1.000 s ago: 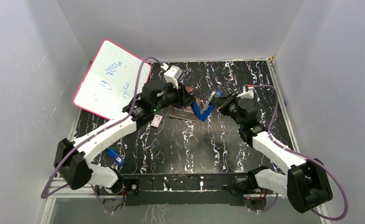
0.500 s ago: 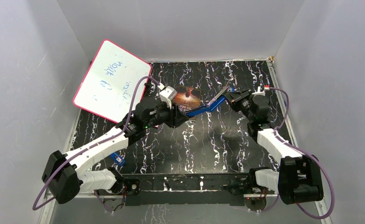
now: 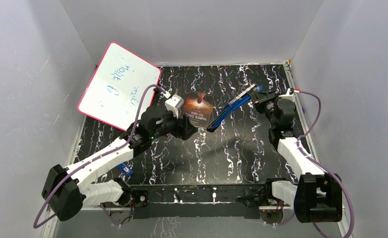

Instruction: Load the staples into the stapler

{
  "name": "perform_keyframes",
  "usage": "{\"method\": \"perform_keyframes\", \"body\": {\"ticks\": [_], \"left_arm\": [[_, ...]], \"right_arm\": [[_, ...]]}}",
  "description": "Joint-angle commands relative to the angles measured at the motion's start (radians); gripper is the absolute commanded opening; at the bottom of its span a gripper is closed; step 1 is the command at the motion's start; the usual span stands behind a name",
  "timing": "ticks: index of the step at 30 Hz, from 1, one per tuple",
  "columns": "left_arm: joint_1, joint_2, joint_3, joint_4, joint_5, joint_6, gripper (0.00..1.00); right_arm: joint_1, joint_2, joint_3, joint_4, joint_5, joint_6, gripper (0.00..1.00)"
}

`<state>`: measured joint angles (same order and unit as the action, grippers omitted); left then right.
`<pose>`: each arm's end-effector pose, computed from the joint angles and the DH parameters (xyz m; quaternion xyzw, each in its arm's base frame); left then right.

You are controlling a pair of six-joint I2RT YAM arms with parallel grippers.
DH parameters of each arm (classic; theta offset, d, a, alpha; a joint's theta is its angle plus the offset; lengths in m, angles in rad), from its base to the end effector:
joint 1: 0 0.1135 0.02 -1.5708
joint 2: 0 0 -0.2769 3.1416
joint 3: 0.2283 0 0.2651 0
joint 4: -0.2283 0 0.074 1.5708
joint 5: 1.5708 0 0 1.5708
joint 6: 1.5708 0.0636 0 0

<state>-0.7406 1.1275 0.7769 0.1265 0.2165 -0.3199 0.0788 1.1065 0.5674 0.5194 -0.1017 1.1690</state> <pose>0.2100 -0.2105 0.3010 0.2282 0.7460 -0.3864 0.4921 0.2843 0.0289 0.2773 0.3393 0.6282 0.4379 0.5463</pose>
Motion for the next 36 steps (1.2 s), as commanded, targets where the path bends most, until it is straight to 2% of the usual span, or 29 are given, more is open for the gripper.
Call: {"method": "perform_keyframes", "body": {"ticks": [1, 6, 10, 16, 21, 27, 32, 36], "left_arm": [[0.003, -0.017, 0.050, -0.014, 0.003, 0.029, 0.65], [0.002, 0.057, 0.119, 0.068, 0.094, 0.033, 0.70], [-0.001, 0.168, 0.176, 0.169, 0.160, 0.022, 0.71], [-0.032, 0.317, 0.256, 0.233, 0.207, 0.049, 0.72], [-0.071, 0.368, 0.276, 0.283, 0.257, 0.064, 0.72], [-0.091, 0.406, 0.293, 0.297, 0.237, 0.082, 0.71], [-0.094, 0.458, 0.329, 0.305, 0.211, 0.080, 0.65], [-0.095, 0.501, 0.363, 0.299, 0.214, 0.085, 0.54]], "right_arm": [[0.003, -0.049, 0.063, 0.091, 0.000, -0.003, 0.00], [0.003, -0.056, 0.050, 0.101, -0.038, -0.027, 0.00], [0.003, -0.059, 0.029, 0.136, -0.083, -0.007, 0.00], [0.004, -0.071, 0.018, 0.156, -0.129, 0.002, 0.00], [0.004, -0.074, 0.022, 0.154, -0.161, 0.001, 0.00], [0.003, -0.076, 0.012, 0.158, -0.182, 0.012, 0.00], [0.003, -0.076, 0.009, 0.167, -0.195, 0.033, 0.00], [0.003, -0.079, 0.003, 0.178, -0.205, 0.058, 0.00]]}}
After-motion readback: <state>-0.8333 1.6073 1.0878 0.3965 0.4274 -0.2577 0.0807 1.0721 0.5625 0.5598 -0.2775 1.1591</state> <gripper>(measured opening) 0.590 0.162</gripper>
